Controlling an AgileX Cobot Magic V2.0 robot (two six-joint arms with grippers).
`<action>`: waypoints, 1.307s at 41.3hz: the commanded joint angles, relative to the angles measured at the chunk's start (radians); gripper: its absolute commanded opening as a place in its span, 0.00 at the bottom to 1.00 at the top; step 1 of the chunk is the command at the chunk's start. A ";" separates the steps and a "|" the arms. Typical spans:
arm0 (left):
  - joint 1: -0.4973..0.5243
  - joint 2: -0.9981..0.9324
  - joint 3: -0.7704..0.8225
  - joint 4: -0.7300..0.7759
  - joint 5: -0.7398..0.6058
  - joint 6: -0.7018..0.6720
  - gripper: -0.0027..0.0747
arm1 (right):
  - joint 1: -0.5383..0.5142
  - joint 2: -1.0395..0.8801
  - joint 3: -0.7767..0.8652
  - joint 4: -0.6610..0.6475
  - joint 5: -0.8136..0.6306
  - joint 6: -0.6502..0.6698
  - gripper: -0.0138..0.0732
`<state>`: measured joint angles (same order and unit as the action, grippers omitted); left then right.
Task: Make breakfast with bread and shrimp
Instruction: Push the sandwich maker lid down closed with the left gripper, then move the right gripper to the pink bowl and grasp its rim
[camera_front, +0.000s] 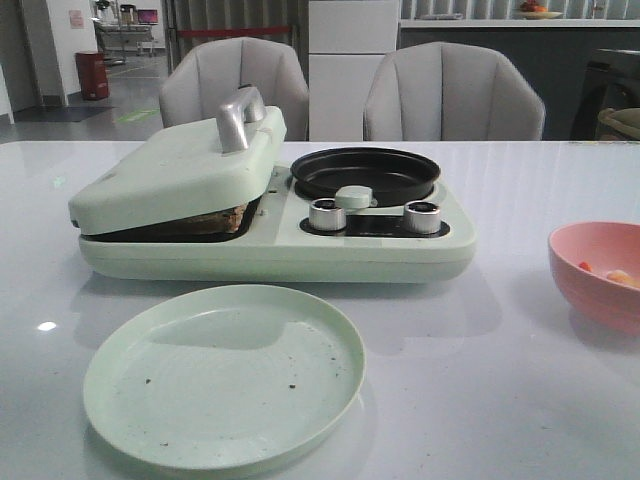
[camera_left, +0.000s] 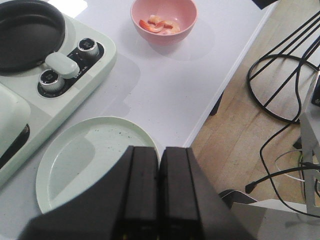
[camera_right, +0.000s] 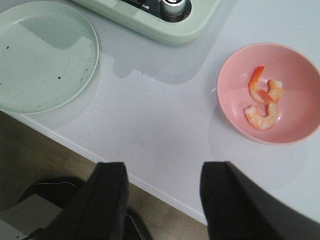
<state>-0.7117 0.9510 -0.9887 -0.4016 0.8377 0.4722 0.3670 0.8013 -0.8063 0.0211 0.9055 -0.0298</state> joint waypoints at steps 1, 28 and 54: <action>-0.008 -0.017 -0.025 -0.027 -0.071 -0.001 0.16 | -0.005 -0.008 -0.025 -0.003 -0.052 -0.001 0.67; -0.008 -0.017 -0.025 -0.027 -0.060 -0.001 0.16 | -0.015 0.069 -0.083 -0.003 -0.068 0.005 0.67; -0.008 -0.017 -0.025 -0.027 -0.060 -0.001 0.16 | -0.474 0.553 -0.320 -0.008 0.028 0.005 0.67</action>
<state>-0.7117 0.9487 -0.9855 -0.4016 0.8430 0.4743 -0.0721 1.3330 -1.0890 0.0196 0.9887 -0.0275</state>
